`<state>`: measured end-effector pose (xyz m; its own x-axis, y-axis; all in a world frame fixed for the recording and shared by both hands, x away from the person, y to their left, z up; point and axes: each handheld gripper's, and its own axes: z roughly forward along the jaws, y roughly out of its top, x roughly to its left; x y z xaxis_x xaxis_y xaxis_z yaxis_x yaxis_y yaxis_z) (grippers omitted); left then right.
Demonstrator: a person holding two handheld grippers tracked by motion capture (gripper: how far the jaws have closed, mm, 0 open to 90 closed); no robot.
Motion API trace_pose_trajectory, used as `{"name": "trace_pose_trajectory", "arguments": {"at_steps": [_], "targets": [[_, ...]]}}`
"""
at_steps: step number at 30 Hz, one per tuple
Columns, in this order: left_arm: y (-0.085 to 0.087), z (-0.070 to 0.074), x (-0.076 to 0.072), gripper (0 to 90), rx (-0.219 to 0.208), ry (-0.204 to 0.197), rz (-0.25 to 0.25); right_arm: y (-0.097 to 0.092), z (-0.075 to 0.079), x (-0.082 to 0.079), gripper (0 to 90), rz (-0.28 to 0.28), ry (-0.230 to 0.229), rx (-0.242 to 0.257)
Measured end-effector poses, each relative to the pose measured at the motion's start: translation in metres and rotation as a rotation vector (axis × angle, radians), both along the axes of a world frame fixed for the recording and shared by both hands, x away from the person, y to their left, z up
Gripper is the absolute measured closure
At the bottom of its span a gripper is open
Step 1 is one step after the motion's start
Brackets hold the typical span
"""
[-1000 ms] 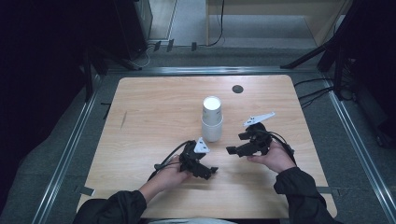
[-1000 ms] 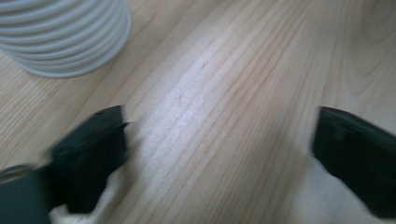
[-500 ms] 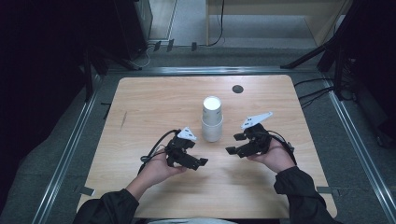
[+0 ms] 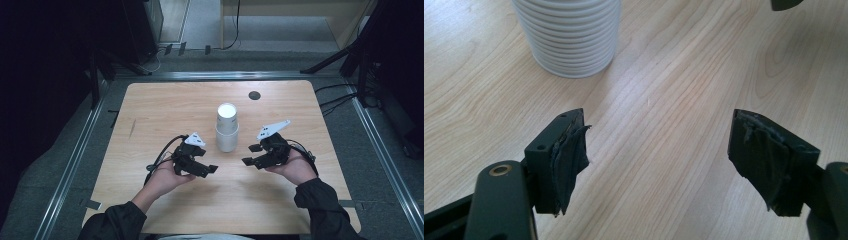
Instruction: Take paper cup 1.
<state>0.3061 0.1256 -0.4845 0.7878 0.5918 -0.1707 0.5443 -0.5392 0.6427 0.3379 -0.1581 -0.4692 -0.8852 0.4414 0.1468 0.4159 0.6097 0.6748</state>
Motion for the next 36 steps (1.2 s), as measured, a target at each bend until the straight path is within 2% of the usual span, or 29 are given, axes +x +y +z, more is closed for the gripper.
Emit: {"name": "trace_pose_trajectory", "arguments": {"at_steps": [2, 6, 10, 13, 18, 23, 32, 36], "targets": [[0.0, 0.0, 0.0, 18.7, -0.003, 0.004, -0.007, 0.0, 0.0, -0.001, 42.7, 0.007, -0.007, -0.008], [0.002, 0.003, -0.001, 18.8, -0.018, -0.005, -0.009, 0.0, 0.001, 0.0, 42.2, 0.01, -0.007, -0.02], [0.003, 0.001, 0.001, 18.7, -0.023, 0.02, -0.018, 0.002, 0.005, 0.0, 38.7, 0.014, -0.025, -0.003], [0.004, 0.002, 0.001, 18.7, -0.025, 0.018, -0.019, 0.004, 0.006, 0.0, 37.6, 0.024, -0.012, -0.011], [0.004, 0.004, -0.002, 18.0, -0.015, 0.004, -0.041, 0.006, 0.008, -0.001, 37.0, 0.041, -0.001, -0.021], [0.005, 0.006, -0.004, 17.7, -0.018, -0.007, -0.033, 0.004, 0.012, -0.001, 36.7, 0.047, 0.0, -0.029], [0.009, 0.006, -0.006, 18.3, -0.017, -0.011, -0.028, 0.002, 0.02, 0.003, 36.9, 0.063, -0.021, -0.045], [0.01, 0.004, -0.007, 18.3, -0.003, -0.007, -0.029, 0.002, 0.025, 0.005, 36.8, 0.078, -0.036, -0.053]]}}
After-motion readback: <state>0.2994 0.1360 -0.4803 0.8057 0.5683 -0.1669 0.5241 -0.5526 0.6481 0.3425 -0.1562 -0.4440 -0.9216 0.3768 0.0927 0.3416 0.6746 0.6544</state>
